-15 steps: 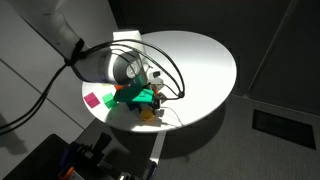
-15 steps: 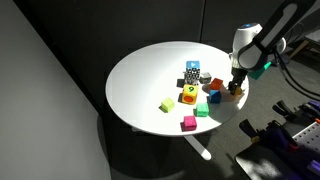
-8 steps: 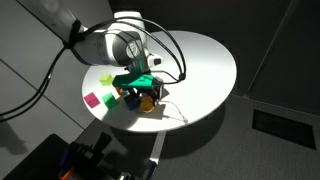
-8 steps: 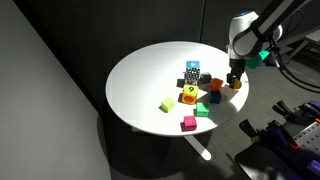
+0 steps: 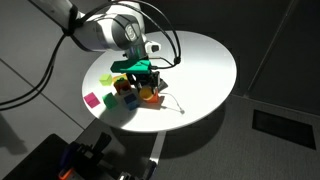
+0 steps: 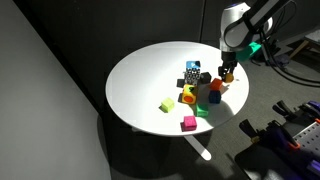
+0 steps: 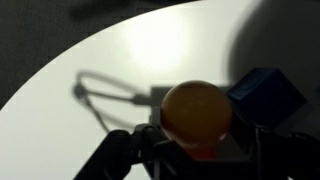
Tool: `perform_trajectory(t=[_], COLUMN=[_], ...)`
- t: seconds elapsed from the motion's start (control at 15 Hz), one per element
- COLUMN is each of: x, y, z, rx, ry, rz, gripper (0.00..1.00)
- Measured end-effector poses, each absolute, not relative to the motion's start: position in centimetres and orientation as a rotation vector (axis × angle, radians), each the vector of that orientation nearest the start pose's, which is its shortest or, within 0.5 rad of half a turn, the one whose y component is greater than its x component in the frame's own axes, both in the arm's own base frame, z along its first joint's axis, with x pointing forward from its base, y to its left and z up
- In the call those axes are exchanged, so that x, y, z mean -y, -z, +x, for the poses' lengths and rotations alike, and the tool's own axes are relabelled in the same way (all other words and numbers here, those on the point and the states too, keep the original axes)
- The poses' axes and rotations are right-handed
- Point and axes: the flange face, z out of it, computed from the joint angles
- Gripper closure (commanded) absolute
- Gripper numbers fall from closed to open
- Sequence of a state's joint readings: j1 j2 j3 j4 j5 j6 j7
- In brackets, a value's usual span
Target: Put the apple on top of the square plush toy at the top of the stack
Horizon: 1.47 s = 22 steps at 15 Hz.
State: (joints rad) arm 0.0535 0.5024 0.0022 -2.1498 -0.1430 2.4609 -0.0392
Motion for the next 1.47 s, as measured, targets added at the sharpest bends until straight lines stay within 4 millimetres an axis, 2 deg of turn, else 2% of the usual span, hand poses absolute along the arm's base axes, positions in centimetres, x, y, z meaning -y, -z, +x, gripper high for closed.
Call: perform_trajectory(t=[0.27, 0.33, 0.6, 1.13, 1.2, 1.47], x=[-3.9, -4.0, -4.1, -4.1, -4.1, -4.1], y=[-15.5, -15.5, -15.1, -15.1, -15.1, -15.1], z=[55.8, 56.1, 56.8, 56.8, 56.8, 56.9], rx=[0.299, 0.291, 0.272, 0.270, 0.270, 0.271], ry=[-0.310, -0.317, -0.328, -0.327, -0.327, -0.320], rz=[-3.200, -3.201, -3.199, -3.199, -3.199, -3.199], gripper=[0.56, 0.31, 0.31, 0.31, 0.56, 0.56])
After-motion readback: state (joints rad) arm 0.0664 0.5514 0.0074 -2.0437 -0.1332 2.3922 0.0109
